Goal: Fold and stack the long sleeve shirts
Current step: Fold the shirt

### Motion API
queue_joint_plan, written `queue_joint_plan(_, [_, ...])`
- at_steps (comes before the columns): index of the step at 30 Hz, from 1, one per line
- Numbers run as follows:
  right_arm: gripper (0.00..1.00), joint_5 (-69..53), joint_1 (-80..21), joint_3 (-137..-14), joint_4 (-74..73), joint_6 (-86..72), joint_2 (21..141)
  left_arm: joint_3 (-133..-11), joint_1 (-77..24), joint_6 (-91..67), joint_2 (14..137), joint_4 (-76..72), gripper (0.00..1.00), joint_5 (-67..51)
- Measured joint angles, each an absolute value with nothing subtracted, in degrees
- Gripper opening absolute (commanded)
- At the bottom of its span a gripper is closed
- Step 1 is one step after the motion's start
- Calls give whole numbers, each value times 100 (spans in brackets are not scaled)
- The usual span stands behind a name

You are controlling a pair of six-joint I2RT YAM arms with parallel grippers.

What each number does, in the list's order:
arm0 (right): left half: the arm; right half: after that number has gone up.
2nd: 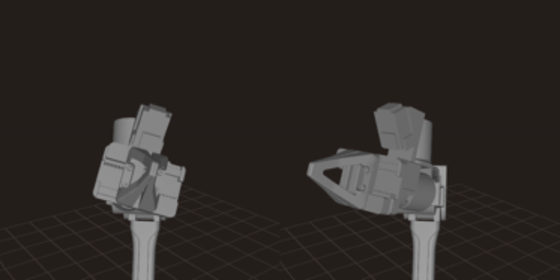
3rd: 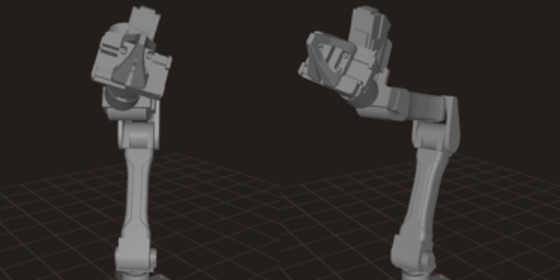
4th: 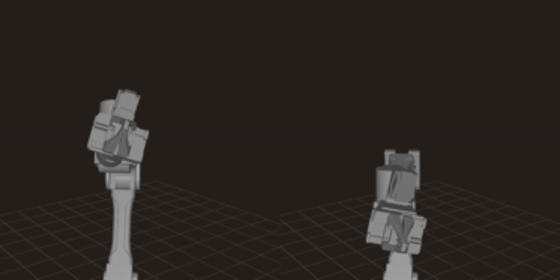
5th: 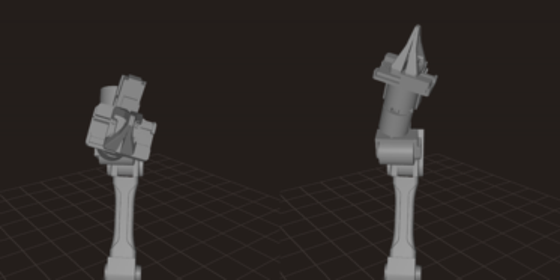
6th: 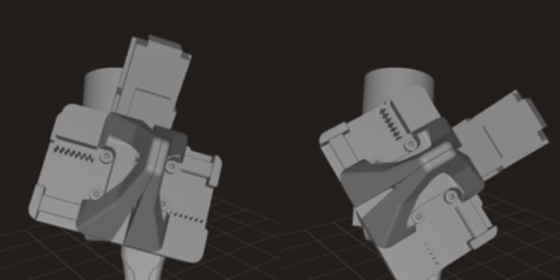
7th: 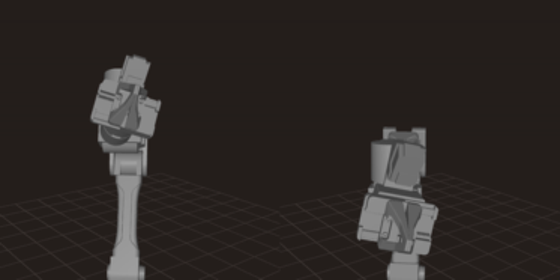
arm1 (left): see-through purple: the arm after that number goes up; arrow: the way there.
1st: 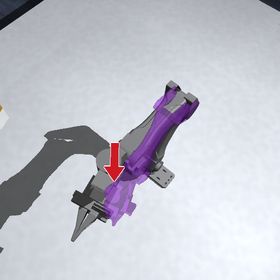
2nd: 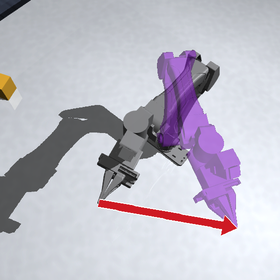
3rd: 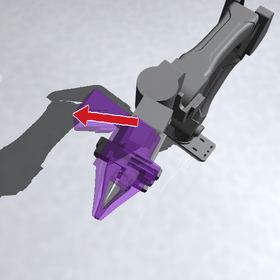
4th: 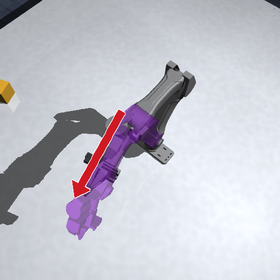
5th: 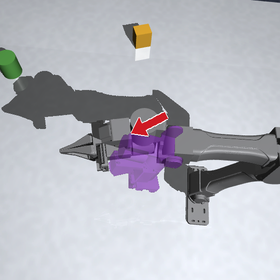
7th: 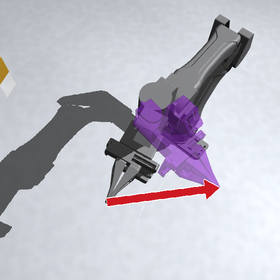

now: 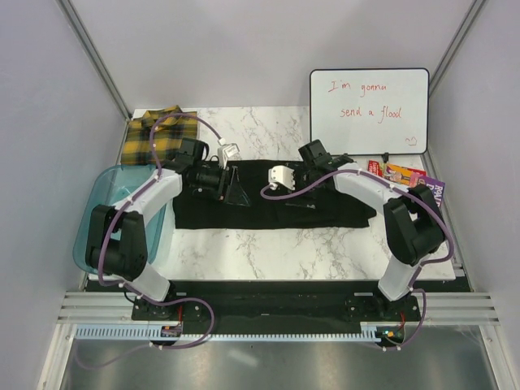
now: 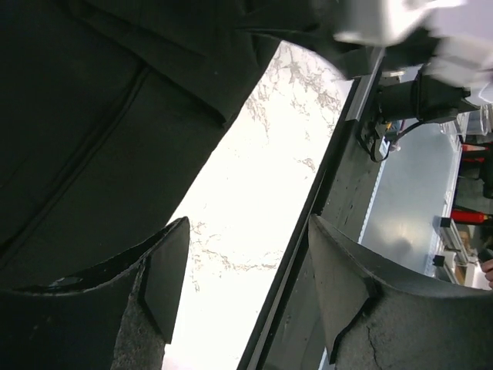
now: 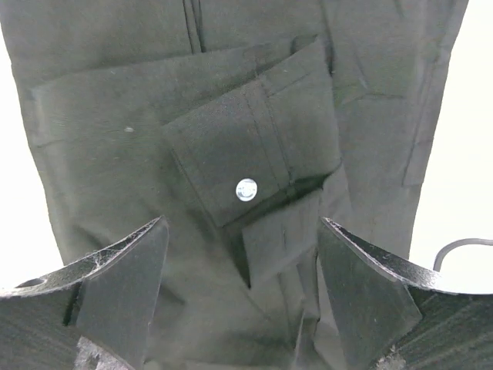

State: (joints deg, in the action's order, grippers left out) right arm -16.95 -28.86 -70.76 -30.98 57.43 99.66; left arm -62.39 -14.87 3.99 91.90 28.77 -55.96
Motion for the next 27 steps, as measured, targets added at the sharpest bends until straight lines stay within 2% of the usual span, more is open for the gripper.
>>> queue_joint_plan(3, [85,-1594,-2904,-7074,-3035,5955,10158,-6239,-1485,423,8962,2897,71,-5594])
queue_joint_plan(6, [76,-1492,-2904,-7030,-2969,6145,10272,-6239,-1485,443,8792,2923,71,-5579])
queue_joint_plan(9, [56,-1380,-2904,-7000,-2862,6237,10346,-6239,-1483,478,8737,2989,71,-5557])
queue_joint_plan(10, [41,-1343,-2904,-7000,-2823,6248,10359,-6239,-1481,484,8737,3004,71,-5555])
queue_joint_plan(12, [27,-1264,-2904,-7008,-2724,6239,10385,-6239,-1481,499,8737,3039,71,-5546])
queue_joint_plan(13, [10,-1223,-2904,-7024,-2703,6217,10401,-6239,-1481,515,8737,3044,71,-5544])
queue_joint_plan(15, [0,-1177,-2895,-7063,-2674,6213,10418,-6239,-1481,539,8737,3070,71,-5511])
queue_joint_plan(22, [0,-1160,-2687,-7682,-2705,5955,10451,-6272,-1391,698,8656,3212,72,-5242])
queue_joint_plan(27, [0,-1011,-2305,-8744,-2781,5533,10466,-6530,-1184,779,8525,3299,73,-5087])
